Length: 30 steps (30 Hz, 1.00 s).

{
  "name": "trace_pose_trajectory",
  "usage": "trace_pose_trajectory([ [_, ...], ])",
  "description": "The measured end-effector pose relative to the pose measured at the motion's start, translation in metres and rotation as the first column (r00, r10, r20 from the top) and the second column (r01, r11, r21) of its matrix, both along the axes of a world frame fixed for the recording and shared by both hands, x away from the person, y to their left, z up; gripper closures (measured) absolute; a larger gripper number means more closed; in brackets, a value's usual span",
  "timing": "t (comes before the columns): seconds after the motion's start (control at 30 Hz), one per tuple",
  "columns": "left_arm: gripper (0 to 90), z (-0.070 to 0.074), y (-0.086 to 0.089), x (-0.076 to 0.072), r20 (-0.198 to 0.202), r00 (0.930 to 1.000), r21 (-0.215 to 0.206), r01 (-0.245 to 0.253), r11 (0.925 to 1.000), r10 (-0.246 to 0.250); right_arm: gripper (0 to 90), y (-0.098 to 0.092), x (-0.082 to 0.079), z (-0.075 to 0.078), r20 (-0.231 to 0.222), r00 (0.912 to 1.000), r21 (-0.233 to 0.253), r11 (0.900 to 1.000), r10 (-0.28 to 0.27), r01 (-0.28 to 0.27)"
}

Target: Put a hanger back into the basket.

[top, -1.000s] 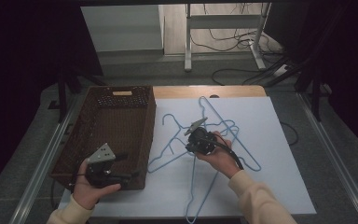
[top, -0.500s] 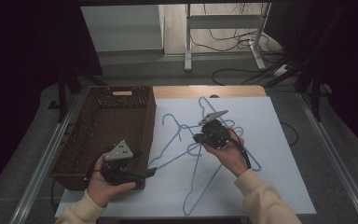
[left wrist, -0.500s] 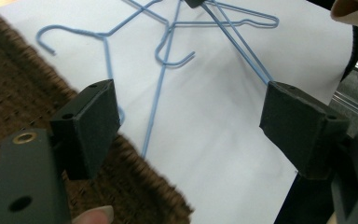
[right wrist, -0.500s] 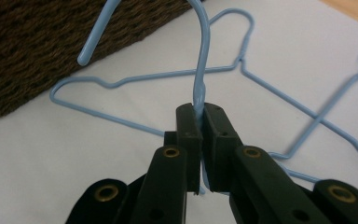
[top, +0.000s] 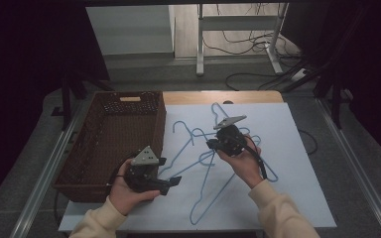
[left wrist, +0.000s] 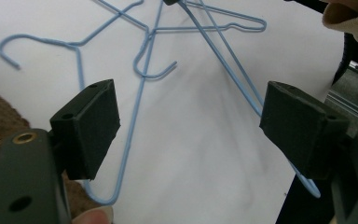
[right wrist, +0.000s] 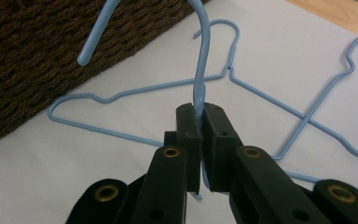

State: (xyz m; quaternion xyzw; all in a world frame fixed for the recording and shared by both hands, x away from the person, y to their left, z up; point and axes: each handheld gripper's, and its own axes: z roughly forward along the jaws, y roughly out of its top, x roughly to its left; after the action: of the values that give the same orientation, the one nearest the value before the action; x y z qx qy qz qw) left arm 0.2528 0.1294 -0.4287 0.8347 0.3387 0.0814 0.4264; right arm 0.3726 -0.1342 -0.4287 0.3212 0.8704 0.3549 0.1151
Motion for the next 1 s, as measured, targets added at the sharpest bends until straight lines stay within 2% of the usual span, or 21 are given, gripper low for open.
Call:
trace_pose_trajectory([
  [0.23, 20.1, -0.005, -0.016, 0.010, -0.043, 0.9990, -0.023, -0.011, 0.9997, 0.010, 86.3, 0.002, -0.002, 0.002, 0.008, 0.9998, 0.008, 1.000, -0.020, 0.019],
  [0.47, 21.6, -0.012, -0.038, 0.014, -0.085, 0.9963, -0.007, 0.006, 1.0000, -0.006, 86.3, 0.003, -0.005, 0.006, 0.023, 0.9988, 0.021, 0.999, -0.044, 0.043],
  [0.67, 23.5, -0.017, -0.048, 0.018, -0.114, 0.9934, -0.019, 0.008, 0.9998, -0.010, 86.3, 0.005, -0.008, 0.008, 0.031, 0.9981, 0.029, 0.998, -0.053, 0.052],
  [0.77, 25.2, -0.025, -0.057, 0.022, -0.148, 0.9889, -0.029, 0.007, 0.9995, -0.012, 86.3, 0.008, -0.009, 0.008, 0.034, 0.9980, 0.032, 0.998, -0.053, 0.052],
  [0.93, 30.1, -0.033, -0.064, 0.027, -0.172, 0.9849, -0.023, 0.010, 0.9997, -0.014, 86.3, 0.010, -0.012, 0.010, 0.041, 0.9979, 0.038, 0.998, -0.050, 0.048],
  [1.0, 34.7, -0.039, -0.067, 0.032, -0.201, 0.9796, -0.027, 0.004, 0.9996, -0.009, 86.3, 0.012, -0.014, 0.012, 0.047, 0.9977, 0.044, 0.998, -0.048, 0.046],
])
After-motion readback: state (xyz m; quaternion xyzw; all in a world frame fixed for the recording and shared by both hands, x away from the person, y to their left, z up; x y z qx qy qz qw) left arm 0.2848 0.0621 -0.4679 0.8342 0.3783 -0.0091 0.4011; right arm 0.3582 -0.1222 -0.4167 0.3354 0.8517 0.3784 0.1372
